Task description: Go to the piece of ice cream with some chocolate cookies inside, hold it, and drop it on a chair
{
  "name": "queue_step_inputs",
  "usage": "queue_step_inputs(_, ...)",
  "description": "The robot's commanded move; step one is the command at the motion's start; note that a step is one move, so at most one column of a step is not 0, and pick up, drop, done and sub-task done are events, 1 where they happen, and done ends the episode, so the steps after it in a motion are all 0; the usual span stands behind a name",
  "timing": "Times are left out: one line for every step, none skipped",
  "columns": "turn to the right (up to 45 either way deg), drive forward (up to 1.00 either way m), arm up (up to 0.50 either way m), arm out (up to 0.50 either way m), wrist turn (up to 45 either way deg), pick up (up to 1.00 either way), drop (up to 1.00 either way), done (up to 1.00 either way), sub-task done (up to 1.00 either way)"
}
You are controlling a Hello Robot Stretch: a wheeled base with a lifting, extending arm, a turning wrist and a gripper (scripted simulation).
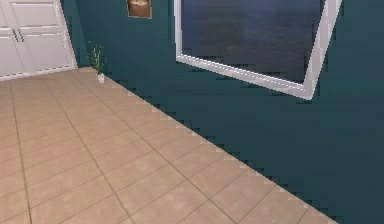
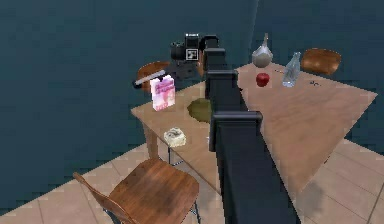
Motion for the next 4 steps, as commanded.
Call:
queue_step_inputs(0.0, 0.0, 0.0, 0.0, 18.0, 0.0, 0.0, 0.0, 0.0)
queue_step_inputs(0.0, 0.0, -0.02, 0.0, 0.0, 0.0, 0.0, 0.0, 0.0)
queue_step_inputs(0.0, 0.0, -0.32, 0.0, 0.0, 0.0, 0.0, 0.0, 0.0)
queue_step_inputs(0.0, 0.0, 0.0, 0.0, 0.0, 1.0, 0.0, 0.0, 0.0)
